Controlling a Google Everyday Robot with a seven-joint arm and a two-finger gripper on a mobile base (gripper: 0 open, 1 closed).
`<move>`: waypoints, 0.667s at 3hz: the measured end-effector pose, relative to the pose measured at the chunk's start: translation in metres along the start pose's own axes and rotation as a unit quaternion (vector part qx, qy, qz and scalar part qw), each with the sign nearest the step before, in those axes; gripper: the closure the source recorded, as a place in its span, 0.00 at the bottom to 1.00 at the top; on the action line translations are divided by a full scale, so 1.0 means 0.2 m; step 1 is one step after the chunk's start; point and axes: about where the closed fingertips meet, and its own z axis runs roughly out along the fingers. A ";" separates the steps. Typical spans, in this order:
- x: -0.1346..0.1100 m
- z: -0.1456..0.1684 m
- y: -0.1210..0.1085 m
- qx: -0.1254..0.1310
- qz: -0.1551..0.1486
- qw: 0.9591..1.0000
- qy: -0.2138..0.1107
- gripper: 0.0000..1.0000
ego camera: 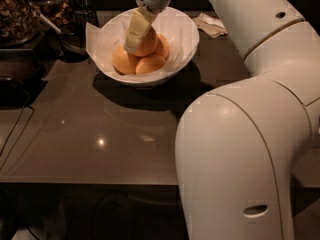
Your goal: Pick orange from white bowl
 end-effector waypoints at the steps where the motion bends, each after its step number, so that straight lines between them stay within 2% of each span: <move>1: 0.02 0.03 -0.01 -0.002 0.005 1.000 0.002 0.17; 2: 0.03 0.07 -0.01 -0.006 0.007 1.000 0.004 0.16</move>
Offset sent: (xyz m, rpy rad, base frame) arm -0.0088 -0.0133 -0.0195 -0.0331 0.0636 -0.0040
